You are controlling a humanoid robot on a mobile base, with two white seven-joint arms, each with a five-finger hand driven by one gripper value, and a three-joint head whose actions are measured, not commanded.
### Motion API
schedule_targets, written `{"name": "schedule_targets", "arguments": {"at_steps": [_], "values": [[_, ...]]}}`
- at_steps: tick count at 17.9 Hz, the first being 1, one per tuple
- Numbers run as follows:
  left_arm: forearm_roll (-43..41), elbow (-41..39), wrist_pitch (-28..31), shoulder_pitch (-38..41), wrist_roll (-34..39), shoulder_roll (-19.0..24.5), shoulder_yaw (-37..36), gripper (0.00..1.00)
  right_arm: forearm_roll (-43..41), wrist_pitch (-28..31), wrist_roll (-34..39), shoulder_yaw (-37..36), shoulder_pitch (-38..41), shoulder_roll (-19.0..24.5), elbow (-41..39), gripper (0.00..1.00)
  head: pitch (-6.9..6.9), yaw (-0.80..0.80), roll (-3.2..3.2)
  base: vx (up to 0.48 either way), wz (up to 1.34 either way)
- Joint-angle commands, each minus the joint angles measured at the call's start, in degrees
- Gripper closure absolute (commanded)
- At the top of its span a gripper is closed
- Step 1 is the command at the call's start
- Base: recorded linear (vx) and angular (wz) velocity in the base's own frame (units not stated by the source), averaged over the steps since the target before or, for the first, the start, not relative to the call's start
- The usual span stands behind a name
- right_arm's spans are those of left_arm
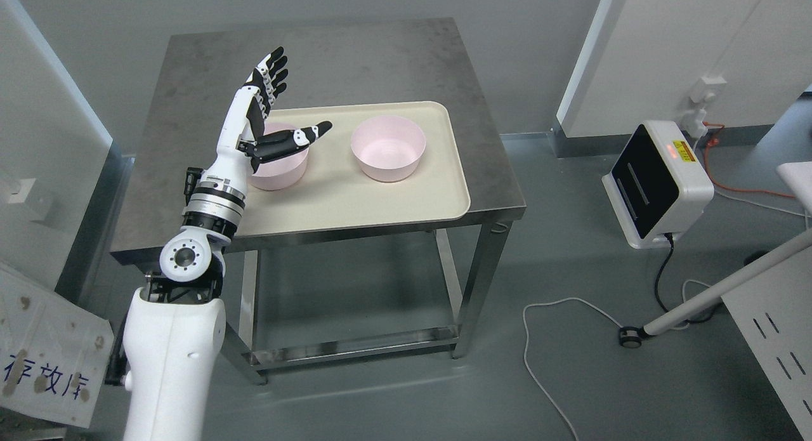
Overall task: Stack pink IKEA bowls on left shelf middle
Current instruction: 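Lower the left hand onto the rim of the nearer pink bowl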
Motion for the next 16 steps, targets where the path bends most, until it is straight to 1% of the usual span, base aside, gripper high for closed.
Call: {"name": "schedule_targets", "arguments": {"at_steps": [1, 3, 5, 7, 9, 12, 15, 16], "values": [[-0.43, 7.77, -0.09, -2.93, -1.0, 7.56, 1.39, 0.0, 0.44, 0.05, 0.06, -0.53, 0.0, -1.0, 0.0, 0.0, 0.0, 0.0, 0.0, 0.0, 0.0], [-1.22, 7.95, 0.08, -3.2, -1.18, 10.74, 0.6, 0.0, 0.44, 0.05, -0.03, -0.53, 0.0, -1.0, 0.0, 0.0, 0.0, 0.0, 0.0, 0.0, 0.0], [-5.33, 9.09, 0.17, -3.9, -2.84, 14.08, -0.55, 0.0, 0.44, 0.05, -0.03, -0.53, 0.0, -1.0, 0.0, 0.0, 0.0, 0.0, 0.0, 0.0, 0.0], [-10.25, 11.46, 0.17, -6.09, -7.92, 16.11, -2.3, 0.01, 0.44, 0.05, 0.06, -0.53, 0.0, -1.0, 0.0, 0.0, 0.0, 0.0, 0.0, 0.0, 0.0], [-16.48, 14.35, 0.26, -9.25, -12.32, 16.38, -4.14, 0.02, 0.44, 0.05, 0.06, -0.53, 0.0, -1.0, 0.0, 0.0, 0.0, 0.0, 0.0, 0.0, 0.0], [-24.14, 18.05, 0.96, -12.95, -14.18, 16.38, -6.43, 0.04, 0.44, 0.05, 0.06, -0.53, 0.0, -1.0, 0.0, 0.0, 0.0, 0.0, 0.0, 0.0, 0.0], [-25.66, 21.3, 2.63, -14.98, -16.46, 16.47, -9.42, 0.11, 0.44, 0.05, -0.03, -0.53, 0.0, -1.0, 0.0, 0.0, 0.0, 0.0, 0.0, 0.0, 0.0], [-25.75, 22.27, 2.72, -15.41, -16.99, 16.47, -10.04, 0.12, 0.44, 0.05, -0.03, -0.53, 0.0, -1.0, 0.0, 0.0, 0.0, 0.0, 0.0, 0.0, 0.0]]}}
